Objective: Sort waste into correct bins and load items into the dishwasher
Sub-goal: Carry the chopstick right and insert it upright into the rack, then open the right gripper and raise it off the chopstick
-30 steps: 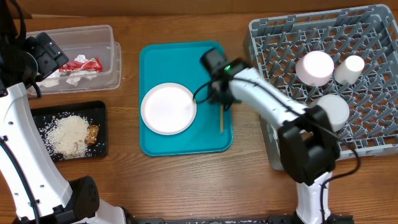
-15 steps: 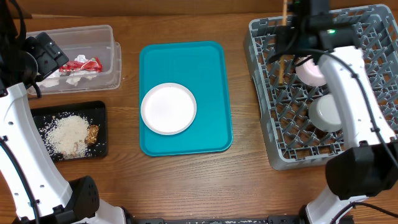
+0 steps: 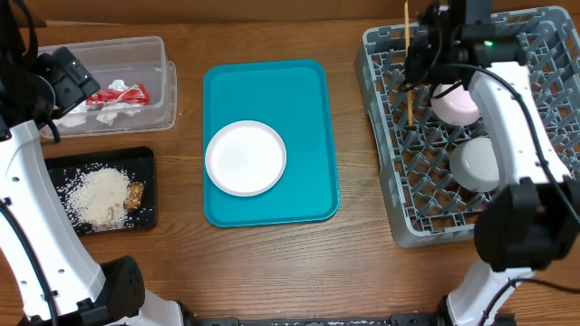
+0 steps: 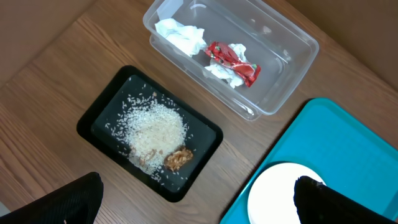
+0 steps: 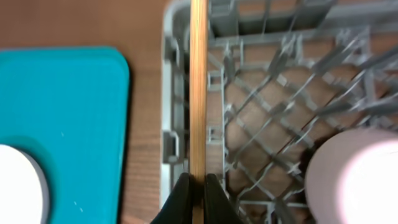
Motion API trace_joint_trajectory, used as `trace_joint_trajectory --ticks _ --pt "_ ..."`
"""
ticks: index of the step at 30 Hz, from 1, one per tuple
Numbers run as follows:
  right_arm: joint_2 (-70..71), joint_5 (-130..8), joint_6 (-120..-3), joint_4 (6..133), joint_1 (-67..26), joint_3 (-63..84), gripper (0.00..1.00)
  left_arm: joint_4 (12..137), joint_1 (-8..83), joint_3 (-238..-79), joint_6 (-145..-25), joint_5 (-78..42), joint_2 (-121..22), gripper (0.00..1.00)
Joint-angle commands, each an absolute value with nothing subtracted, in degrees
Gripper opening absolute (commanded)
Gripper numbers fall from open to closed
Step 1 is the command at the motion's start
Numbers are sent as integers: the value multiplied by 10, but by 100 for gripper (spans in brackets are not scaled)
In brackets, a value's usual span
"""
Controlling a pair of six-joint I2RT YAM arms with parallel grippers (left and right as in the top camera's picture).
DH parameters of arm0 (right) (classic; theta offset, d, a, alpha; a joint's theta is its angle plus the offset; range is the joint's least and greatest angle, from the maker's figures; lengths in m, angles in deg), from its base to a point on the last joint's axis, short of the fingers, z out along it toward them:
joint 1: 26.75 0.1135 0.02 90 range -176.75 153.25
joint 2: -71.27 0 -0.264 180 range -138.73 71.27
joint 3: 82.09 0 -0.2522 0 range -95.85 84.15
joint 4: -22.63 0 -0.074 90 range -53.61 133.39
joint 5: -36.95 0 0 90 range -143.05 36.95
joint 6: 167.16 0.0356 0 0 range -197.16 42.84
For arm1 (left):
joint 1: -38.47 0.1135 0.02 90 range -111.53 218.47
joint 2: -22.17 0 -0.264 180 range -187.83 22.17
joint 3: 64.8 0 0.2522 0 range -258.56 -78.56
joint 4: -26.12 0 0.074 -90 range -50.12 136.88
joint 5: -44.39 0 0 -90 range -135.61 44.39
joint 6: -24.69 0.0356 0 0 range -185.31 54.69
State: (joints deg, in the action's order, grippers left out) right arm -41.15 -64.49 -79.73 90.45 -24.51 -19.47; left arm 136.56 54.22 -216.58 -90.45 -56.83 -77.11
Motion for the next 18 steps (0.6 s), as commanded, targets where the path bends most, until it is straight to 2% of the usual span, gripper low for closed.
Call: trace_joint_trajectory --ticks 1,3,6,8,14,18 --pt "-439 -654 -804 911 -242 -185 6 1367 539 -2164 -910 -574 -775 100" --pt "-445 -654 -804 916 -242 -185 12 1367 539 -2164 -910 -574 -775 100" --pt "-445 -654 -804 925 -242 -186 27 1367 539 -2164 -910 -574 -775 100" --pt "-445 -654 -802 929 -242 -186 33 1367 539 -2164 -910 -574 -775 100" --pt "-445 -654 -793 953 -242 -194 40 1367 539 -2164 -910 -574 -775 100" --pt "-438 -680 -769 991 -241 -224 39 1367 539 -2164 -910 -574 -775 100"
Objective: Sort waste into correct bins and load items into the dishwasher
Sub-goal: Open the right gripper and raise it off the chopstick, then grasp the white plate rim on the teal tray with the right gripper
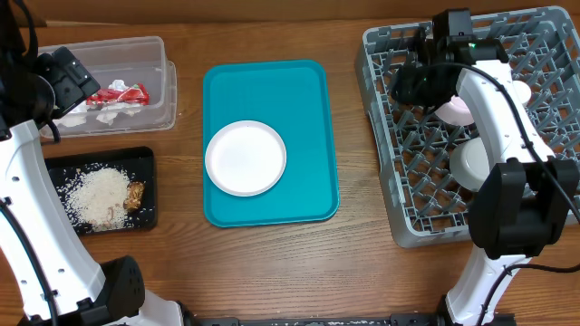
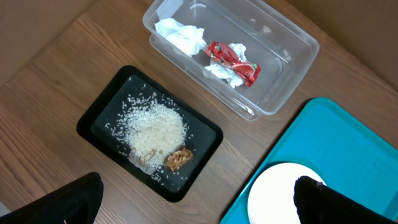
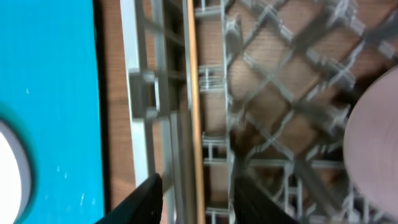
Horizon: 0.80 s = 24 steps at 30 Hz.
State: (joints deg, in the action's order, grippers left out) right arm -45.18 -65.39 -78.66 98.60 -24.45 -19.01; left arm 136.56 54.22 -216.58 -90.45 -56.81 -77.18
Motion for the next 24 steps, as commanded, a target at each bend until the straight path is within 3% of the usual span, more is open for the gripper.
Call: trace_joint_trajectory --ticks 1,8,11,14,15,24 --pt "-431 -697 -769 998 -239 -230 39 1367 539 -2164 -910 -574 -775 100" --pt "-363 -731 -718 999 -185 -236 41 1367 539 -2164 -910 -574 -775 100" --pt "-356 -735 -711 1000 -135 -236 49 1367 539 -2164 -910 -574 -775 100" --pt "-362 -708 -711 985 -76 -223 93 1367 539 -2164 -910 -574 -775 100" --pt "-366 -695 -707 978 -61 -218 96 1367 539 -2164 -910 -574 -775 100" --pt "-456 -561 -552 895 59 -151 96 1367 539 -2164 -910 -574 -775 100"
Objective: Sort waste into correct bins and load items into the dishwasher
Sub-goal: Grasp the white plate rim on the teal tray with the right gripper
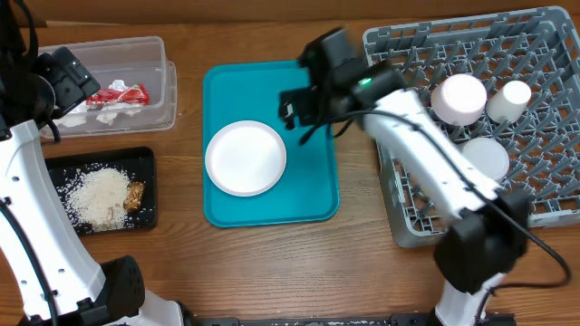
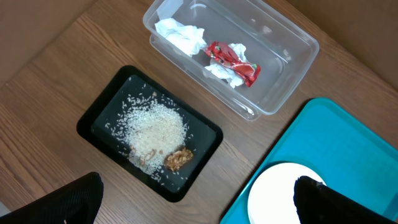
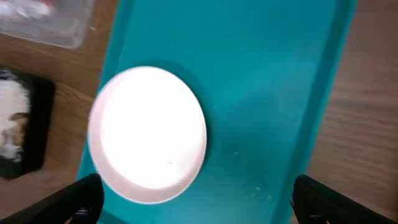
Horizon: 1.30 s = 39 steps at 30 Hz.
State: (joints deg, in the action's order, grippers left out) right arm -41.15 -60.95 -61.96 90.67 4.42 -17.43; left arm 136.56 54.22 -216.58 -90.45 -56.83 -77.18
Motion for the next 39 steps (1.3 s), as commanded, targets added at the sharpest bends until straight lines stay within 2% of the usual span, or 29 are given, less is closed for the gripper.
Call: trace_joint_trajectory --ticks 1,3,8,10,12,15,20,23,28,35,39 --pt "-469 -561 -540 885 67 -147 92 1367 539 -2164 -910 -574 -775 100" --pt "-502 -561 -524 864 82 -145 77 1367 539 -2164 -910 -574 -775 100" --pt "-549 -554 -503 834 109 -145 60 1367 539 -2164 -910 -574 -775 100" --pt "-564 -538 -478 832 119 -145 45 1367 539 -2164 -910 -574 -775 100" --pt "-572 -525 -467 832 125 -145 40 1367 539 -2164 -910 -574 -775 100" --pt "-581 -515 -467 831 133 -145 37 1367 539 -2164 -910 -574 -775 100" --pt "-581 -512 -467 833 134 -147 4 1367 539 -2164 -910 -574 -775 100" --pt "-578 -504 -467 860 130 -167 4 1367 539 -2164 -910 -574 -775 100" --pt "-549 -415 -467 970 107 -251 4 1367 539 -2164 -910 -574 -775 100" --pt "-487 -155 -467 1129 35 -414 4 1367 539 -2164 -910 -574 -775 100" --pt "-464 -21 -469 1142 -24 -460 4 1367 539 -2164 -910 -574 -775 100"
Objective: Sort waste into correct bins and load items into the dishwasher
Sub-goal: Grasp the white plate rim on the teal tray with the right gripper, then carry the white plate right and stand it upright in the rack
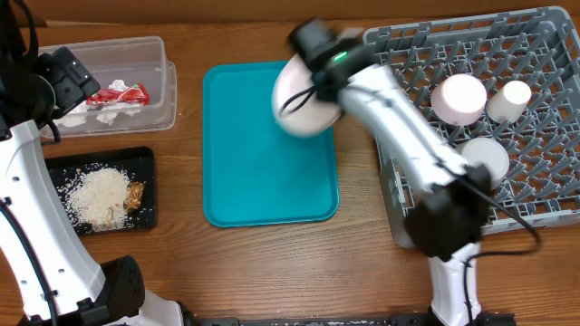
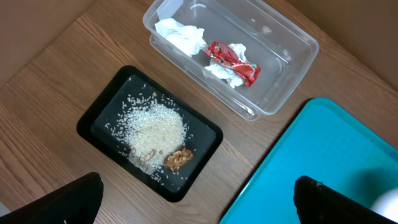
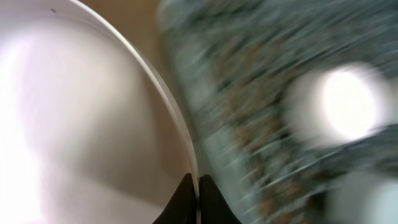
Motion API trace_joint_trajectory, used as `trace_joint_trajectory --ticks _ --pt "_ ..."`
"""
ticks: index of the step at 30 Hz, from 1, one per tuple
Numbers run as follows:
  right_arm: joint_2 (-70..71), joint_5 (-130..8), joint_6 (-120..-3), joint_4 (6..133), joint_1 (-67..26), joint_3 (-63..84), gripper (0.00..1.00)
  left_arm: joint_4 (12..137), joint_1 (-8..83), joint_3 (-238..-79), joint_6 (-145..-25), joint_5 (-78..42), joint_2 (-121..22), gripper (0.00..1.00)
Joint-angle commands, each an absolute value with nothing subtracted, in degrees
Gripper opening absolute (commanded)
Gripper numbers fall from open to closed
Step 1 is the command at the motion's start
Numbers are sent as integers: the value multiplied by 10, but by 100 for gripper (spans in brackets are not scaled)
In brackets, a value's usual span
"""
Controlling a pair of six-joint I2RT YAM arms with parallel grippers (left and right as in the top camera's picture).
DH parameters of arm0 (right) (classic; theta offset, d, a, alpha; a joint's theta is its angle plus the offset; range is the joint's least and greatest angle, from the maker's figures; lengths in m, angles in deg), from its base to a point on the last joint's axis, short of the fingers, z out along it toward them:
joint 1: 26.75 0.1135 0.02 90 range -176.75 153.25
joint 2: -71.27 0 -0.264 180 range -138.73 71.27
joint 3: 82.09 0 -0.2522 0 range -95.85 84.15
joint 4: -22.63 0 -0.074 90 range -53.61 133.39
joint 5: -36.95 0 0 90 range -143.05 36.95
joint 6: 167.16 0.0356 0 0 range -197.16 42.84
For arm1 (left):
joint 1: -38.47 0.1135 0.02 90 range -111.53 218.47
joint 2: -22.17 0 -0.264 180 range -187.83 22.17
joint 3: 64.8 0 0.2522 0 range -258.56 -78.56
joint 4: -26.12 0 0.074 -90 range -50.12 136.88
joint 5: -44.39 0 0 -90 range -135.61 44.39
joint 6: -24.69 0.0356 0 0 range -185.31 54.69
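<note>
The white plate [image 1: 302, 101] hangs lifted over the upper right corner of the teal tray [image 1: 254, 172], blurred by motion. My right gripper [image 3: 196, 196] is shut on its rim, and the plate [image 3: 93, 124] fills the left of the right wrist view. The grey dishwasher rack [image 1: 535, 195] at the right holds a pink cup [image 1: 459, 98], a small white cup [image 1: 514, 95] and a white bowl [image 1: 483, 156]. My left gripper [image 2: 193, 199] hangs open high over the table's left side, above the black tray [image 2: 149, 134] of rice and the clear bin [image 2: 233, 53] with wrappers.
The black tray [image 1: 100, 190] of rice sits at the left front, the clear bin [image 1: 113, 81] behind it. The right arm reaches across from the rack's front to the teal tray's far corner.
My right gripper was open above the white plate lying on the teal tray. Now it is shut on the plate's rim and the plate is lifted toward the tray's upper right corner.
My right gripper held a wooden stick upright over the rack's left edge. Then the stick lay in the rack with the gripper open. Then the gripper was open over the plate on the teal tray, and now it holds the plate lifted. The left arm stayed still.
</note>
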State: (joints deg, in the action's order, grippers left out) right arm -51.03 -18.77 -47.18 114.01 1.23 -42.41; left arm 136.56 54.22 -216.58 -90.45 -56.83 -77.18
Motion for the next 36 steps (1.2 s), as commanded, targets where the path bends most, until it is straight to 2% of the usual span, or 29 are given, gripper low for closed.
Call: trace_joint_trajectory --ticks 1,4,13,25,28,36 --pt "-461 -4 -469 1139 -38 -461 4 1367 539 -2164 -910 -574 -775 100" --pt "-460 14 -469 1136 -81 -461 4 1367 539 -2164 -910 -574 -775 100" --pt "-487 -62 -476 1098 -189 -422 4 1367 539 -2164 -910 -574 -775 100" --pt "-489 -66 -526 1014 -193 -324 4 1367 539 -2164 -910 -574 -775 100" --pt "-489 -66 -582 983 -193 -291 4 1367 539 -2164 -910 -574 -775 100" --pt "-488 -67 -590 980 -180 -280 4 1367 539 -2164 -910 -574 -775 100"
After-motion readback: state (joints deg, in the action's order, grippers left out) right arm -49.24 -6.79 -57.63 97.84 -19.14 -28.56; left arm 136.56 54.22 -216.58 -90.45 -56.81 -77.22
